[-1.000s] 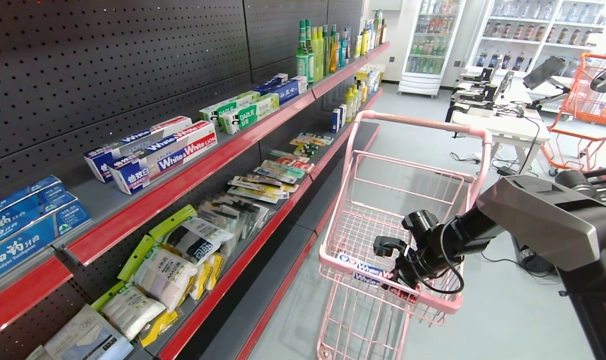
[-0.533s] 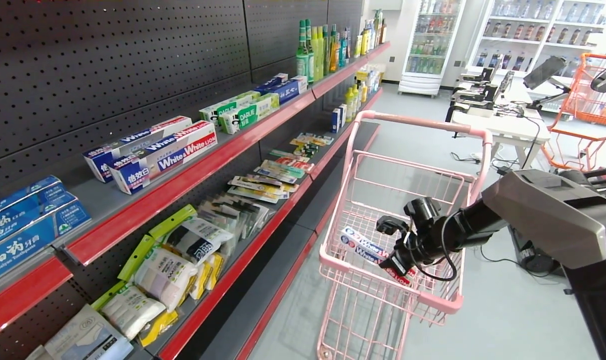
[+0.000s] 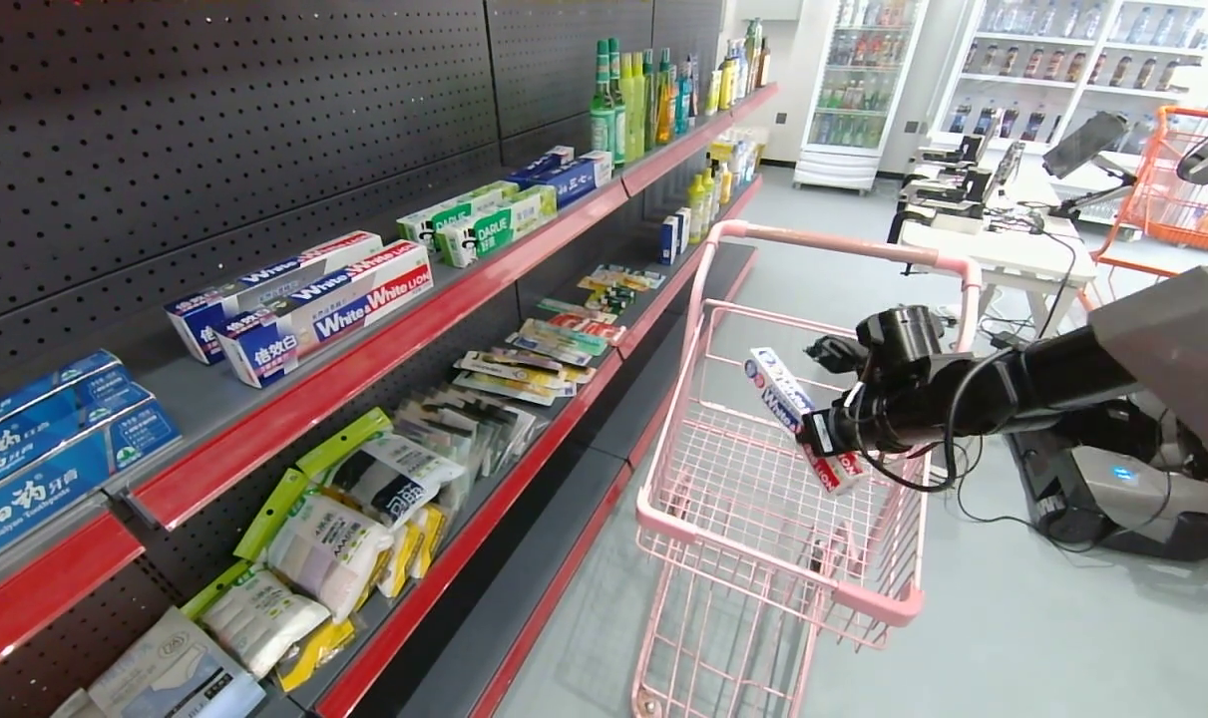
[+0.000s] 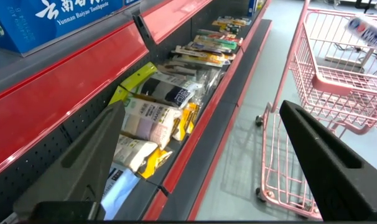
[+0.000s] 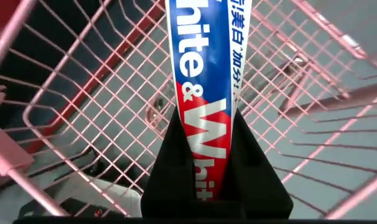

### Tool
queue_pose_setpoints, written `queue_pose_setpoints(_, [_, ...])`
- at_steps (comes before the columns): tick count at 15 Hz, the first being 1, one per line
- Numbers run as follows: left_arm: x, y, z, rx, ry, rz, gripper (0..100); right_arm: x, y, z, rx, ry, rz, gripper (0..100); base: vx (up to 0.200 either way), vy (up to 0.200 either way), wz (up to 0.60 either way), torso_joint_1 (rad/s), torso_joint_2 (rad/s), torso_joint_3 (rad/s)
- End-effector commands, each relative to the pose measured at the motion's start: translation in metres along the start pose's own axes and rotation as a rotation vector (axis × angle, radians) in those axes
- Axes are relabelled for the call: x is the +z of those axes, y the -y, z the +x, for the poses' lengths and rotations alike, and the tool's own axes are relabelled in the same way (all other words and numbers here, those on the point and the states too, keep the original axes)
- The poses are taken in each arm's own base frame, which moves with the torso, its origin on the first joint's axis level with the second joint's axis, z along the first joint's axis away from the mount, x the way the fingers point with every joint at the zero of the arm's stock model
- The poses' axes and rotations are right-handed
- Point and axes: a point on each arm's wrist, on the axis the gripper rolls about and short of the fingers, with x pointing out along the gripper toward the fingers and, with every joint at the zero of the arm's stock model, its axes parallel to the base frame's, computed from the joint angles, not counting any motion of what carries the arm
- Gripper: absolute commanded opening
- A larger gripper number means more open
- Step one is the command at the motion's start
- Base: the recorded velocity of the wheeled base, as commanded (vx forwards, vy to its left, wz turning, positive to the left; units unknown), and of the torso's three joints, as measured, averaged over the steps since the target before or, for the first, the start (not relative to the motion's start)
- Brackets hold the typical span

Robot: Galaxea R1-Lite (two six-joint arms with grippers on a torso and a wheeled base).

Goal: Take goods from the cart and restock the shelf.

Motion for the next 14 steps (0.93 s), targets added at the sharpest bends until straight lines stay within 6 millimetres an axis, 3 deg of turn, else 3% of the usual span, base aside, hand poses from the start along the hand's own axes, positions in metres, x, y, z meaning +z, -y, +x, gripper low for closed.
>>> queue_pose_setpoints(1, [0.0, 0.0, 0.0, 0.001, -0.002, 0.0, 100, 0.029, -0.006, -0.114, -0.103, 0.212, 0.051, 0, 0.0, 0.0, 0.0, 0.0, 0.0, 0.0])
queue_pose_setpoints(3, [0.0, 0.0, 0.0, 0.001, -0.002, 0.0, 100, 0.013, -0.016, -0.175, -0.112, 0.283, 0.029, 0, 0.0, 0.0, 0.0, 0.0, 0.0, 0.0])
queue_pose_setpoints(4, [0.0, 0.0, 0.0, 0.001, -0.002, 0.0, 100, -0.008, -0.026, -0.212, -0.111, 0.32, -0.002, 0, 0.0, 0.0, 0.0, 0.0, 0.0, 0.0])
queue_pose_setpoints(9, [0.0, 0.0, 0.0, 0.001, -0.002, 0.0, 100, -0.071, -0.031, -0.31, -0.272, 0.499, -0.073, 0, 0.0, 0.0, 0.0, 0.0, 0.0, 0.0])
queue_pose_setpoints(11, [0.0, 0.0, 0.0, 0.001, 0.0, 0.0, 100, -0.1, -0.034, -0.33, -0.321, 0.542, -0.086, 0, 0.0, 0.0, 0.0, 0.055, -0.11, -0.06])
queue_pose_setpoints(14, [0.0, 0.0, 0.0, 0.002, -0.002, 0.0, 100, -0.129, -0.034, -0.34, -0.399, 0.548, -0.119, 0, 0.0, 0.0, 0.0, 0.209, -0.47, -0.263])
